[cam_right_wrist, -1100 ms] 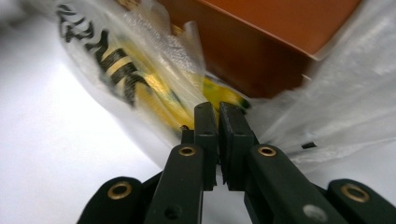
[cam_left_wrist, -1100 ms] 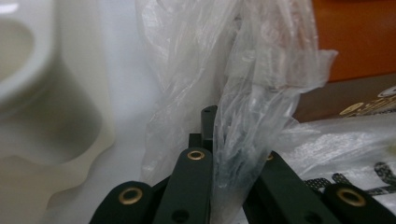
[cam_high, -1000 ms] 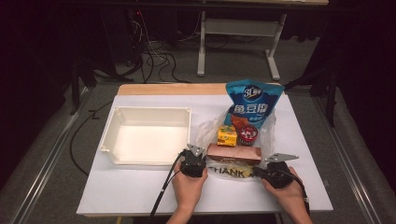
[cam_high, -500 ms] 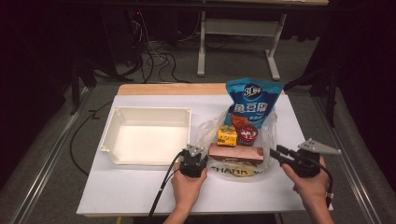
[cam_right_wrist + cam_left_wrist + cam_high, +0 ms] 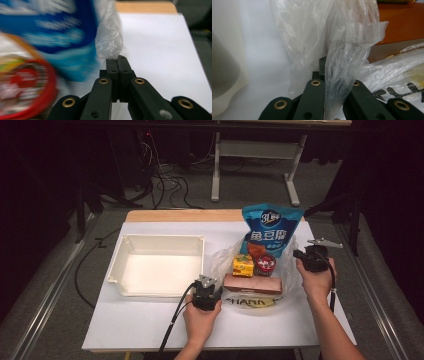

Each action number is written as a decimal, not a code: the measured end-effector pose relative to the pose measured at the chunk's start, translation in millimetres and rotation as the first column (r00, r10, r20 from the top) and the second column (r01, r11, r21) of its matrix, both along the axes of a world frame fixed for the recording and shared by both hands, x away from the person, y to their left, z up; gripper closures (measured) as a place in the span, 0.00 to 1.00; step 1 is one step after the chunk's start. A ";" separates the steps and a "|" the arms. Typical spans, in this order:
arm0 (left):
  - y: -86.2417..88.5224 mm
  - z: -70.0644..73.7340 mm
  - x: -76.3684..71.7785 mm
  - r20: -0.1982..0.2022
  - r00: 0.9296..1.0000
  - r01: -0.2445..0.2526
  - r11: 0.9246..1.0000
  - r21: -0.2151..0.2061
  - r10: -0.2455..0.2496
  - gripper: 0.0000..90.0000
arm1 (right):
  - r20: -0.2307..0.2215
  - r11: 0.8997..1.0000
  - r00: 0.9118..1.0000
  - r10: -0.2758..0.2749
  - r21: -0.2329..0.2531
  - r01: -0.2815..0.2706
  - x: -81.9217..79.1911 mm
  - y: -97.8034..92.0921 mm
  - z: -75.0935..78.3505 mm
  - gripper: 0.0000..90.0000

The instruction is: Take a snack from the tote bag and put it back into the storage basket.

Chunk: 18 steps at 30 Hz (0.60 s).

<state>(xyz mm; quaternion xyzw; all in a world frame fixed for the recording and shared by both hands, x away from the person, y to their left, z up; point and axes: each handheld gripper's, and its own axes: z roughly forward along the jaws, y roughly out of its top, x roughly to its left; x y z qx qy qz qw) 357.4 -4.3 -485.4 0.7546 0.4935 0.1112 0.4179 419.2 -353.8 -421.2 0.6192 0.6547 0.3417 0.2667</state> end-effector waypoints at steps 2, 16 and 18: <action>-0.5 0.0 -0.2 0.004 1.000 -0.001 1.000 0.006 0.001 1.00 | -0.068 1.000 0.998 -0.008 0.002 0.008 9.5 -6.8 -15.9 1.00; -1.5 0.3 -1.3 0.012 1.000 0.005 1.000 0.017 -0.005 0.99 | 0.029 0.996 0.998 0.061 0.058 -0.062 -58.4 -3.2 -8.6 0.50; -1.3 0.2 -1.3 0.012 1.000 0.005 1.000 0.015 -0.006 0.98 | 0.032 0.993 0.995 0.090 0.079 -0.092 -74.8 6.2 -8.1 0.48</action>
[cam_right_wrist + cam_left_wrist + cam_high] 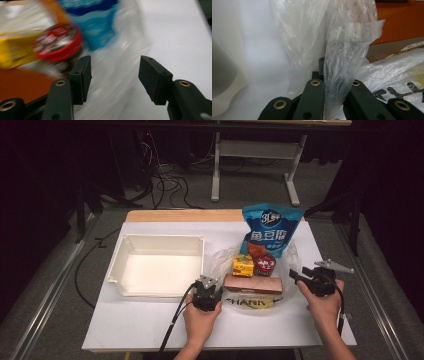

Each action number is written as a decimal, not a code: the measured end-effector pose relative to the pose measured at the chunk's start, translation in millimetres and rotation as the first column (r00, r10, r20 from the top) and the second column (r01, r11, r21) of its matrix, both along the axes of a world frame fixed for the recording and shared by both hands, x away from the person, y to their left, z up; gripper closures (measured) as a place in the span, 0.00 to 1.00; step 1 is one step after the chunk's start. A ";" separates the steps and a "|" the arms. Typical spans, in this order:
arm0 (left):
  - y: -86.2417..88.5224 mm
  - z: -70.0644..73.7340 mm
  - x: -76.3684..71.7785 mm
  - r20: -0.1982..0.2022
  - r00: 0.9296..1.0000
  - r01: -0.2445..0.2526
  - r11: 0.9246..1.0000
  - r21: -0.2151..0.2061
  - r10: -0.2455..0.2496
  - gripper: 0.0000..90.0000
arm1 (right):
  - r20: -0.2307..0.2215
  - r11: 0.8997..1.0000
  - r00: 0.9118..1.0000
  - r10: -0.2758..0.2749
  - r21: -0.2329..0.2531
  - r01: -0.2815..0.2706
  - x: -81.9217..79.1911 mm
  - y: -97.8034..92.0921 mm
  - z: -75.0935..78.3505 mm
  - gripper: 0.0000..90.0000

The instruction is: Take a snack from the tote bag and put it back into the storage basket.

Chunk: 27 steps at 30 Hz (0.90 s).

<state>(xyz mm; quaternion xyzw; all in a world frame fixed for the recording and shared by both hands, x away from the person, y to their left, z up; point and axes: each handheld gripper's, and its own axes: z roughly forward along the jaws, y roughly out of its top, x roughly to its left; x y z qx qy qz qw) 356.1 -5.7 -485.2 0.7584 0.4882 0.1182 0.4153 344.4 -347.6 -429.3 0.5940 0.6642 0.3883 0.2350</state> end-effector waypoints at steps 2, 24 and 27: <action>-0.5 0.1 -0.4 0.003 1.000 0.001 1.000 0.006 -0.001 0.98 | -0.066 1.000 0.998 0.010 -0.015 -0.011 -6.3 8.2 -5.6 0.52; 0.1 0.1 -1.4 0.001 1.000 0.010 1.000 0.006 -0.010 0.99 | 0.026 0.998 0.999 -0.018 -0.061 0.020 -39.0 0.3 -5.7 0.65; 0.0 0.1 -1.6 0.004 1.000 0.011 1.000 0.011 -0.011 0.99 | 0.091 0.998 0.996 -0.022 -0.053 0.027 -44.5 -0.6 10.0 0.53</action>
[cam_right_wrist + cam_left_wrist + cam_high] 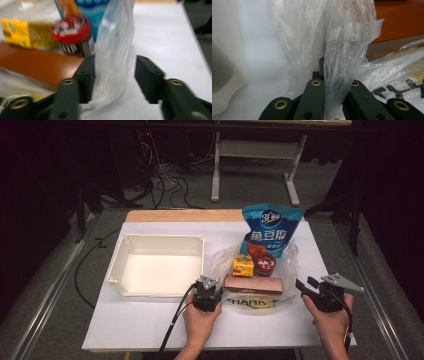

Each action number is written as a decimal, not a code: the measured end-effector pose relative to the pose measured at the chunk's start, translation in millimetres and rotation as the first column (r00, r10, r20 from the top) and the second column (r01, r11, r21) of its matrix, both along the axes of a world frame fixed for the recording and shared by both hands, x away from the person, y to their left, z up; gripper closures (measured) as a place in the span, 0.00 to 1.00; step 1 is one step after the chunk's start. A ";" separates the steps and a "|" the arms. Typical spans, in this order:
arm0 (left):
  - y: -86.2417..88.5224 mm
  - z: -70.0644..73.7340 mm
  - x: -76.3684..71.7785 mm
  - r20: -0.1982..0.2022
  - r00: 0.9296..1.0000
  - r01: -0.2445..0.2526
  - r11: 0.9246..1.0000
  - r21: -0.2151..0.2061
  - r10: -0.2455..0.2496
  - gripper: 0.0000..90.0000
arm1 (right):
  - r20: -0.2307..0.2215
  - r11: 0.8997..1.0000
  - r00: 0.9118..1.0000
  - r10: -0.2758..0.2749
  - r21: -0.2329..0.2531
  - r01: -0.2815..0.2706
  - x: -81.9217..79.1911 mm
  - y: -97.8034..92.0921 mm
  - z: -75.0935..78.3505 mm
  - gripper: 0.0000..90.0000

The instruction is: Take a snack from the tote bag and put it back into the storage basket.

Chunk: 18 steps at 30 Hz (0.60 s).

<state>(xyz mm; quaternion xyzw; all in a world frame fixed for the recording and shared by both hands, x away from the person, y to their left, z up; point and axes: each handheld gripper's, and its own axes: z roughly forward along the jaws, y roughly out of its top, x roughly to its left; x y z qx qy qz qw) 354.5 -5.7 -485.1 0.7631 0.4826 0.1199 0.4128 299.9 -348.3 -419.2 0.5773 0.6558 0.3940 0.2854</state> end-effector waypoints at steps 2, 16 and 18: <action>-0.5 0.1 -0.5 0.004 1.000 0.000 1.000 0.005 0.000 0.99 | 0.036 1.000 0.999 -0.004 0.024 0.003 -2.9 0.2 8.4 0.50; -0.3 0.0 -0.7 0.005 1.000 0.004 1.000 0.004 -0.004 0.99 | 0.064 0.989 0.988 0.144 0.020 -0.145 12.6 78.2 14.7 0.52; -0.4 0.0 -0.8 0.003 1.000 0.002 1.000 -0.001 -0.002 0.99 | 0.062 0.988 0.987 0.149 0.016 -0.151 17.1 92.2 10.9 0.50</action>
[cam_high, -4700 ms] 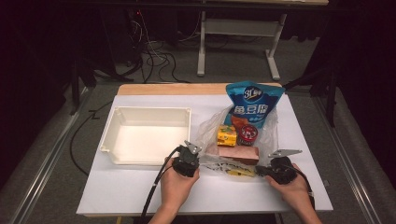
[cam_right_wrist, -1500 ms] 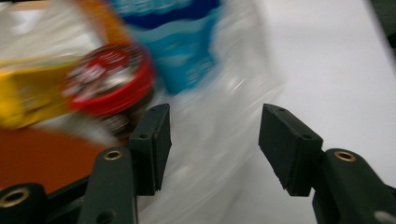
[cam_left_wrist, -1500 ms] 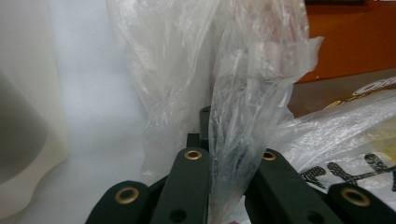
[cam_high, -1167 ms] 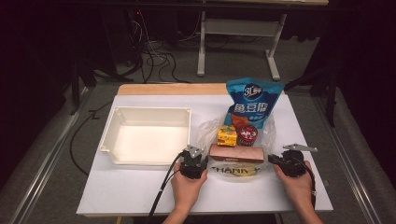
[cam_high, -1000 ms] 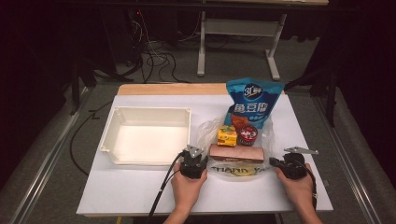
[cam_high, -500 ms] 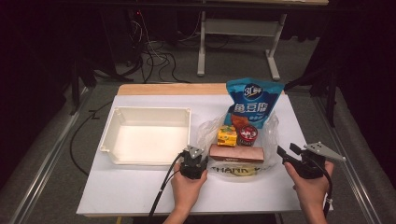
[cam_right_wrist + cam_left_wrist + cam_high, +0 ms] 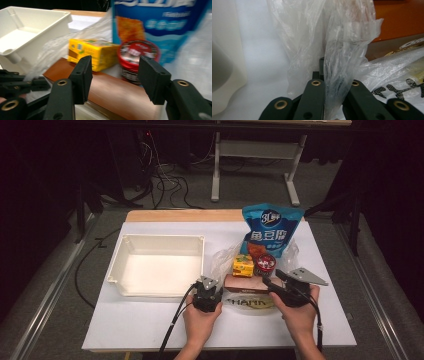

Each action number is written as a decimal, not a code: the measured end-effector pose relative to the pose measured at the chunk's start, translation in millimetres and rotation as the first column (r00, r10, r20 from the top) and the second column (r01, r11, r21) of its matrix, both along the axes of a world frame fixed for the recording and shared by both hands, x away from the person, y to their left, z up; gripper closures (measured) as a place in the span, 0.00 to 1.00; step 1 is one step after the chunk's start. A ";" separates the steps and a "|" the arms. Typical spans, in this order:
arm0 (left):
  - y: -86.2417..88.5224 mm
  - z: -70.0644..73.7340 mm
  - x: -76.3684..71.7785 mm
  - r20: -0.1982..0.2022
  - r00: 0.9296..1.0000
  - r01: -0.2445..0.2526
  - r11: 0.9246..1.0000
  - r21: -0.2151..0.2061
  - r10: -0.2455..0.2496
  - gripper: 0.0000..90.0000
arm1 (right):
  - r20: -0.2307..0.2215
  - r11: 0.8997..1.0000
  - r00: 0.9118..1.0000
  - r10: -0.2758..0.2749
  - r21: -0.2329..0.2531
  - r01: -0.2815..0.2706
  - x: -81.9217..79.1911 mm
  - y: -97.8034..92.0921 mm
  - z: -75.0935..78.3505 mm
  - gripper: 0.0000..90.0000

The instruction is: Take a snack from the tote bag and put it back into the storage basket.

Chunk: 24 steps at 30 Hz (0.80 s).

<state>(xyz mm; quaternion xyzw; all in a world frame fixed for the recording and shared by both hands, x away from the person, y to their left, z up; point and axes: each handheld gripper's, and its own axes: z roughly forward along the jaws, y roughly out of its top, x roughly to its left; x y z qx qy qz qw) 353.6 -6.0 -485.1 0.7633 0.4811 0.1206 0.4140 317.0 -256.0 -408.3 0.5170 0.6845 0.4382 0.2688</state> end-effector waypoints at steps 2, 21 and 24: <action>0.1 0.0 -0.1 0.000 1.000 0.001 1.000 0.000 -0.001 0.99 | -0.008 1.000 1.000 0.000 0.003 0.000 4.7 12.5 -4.1 0.48; 0.8 0.1 -1.2 0.002 1.000 0.007 1.000 -0.003 -0.007 1.00 | -0.083 0.988 0.984 -0.156 0.008 0.157 43.2 79.3 -28.4 0.21; 0.8 0.0 -1.4 0.003 1.000 0.007 1.000 -0.003 -0.007 0.99 | -0.092 0.982 0.978 -0.186 0.000 0.187 48.7 84.7 -28.6 0.21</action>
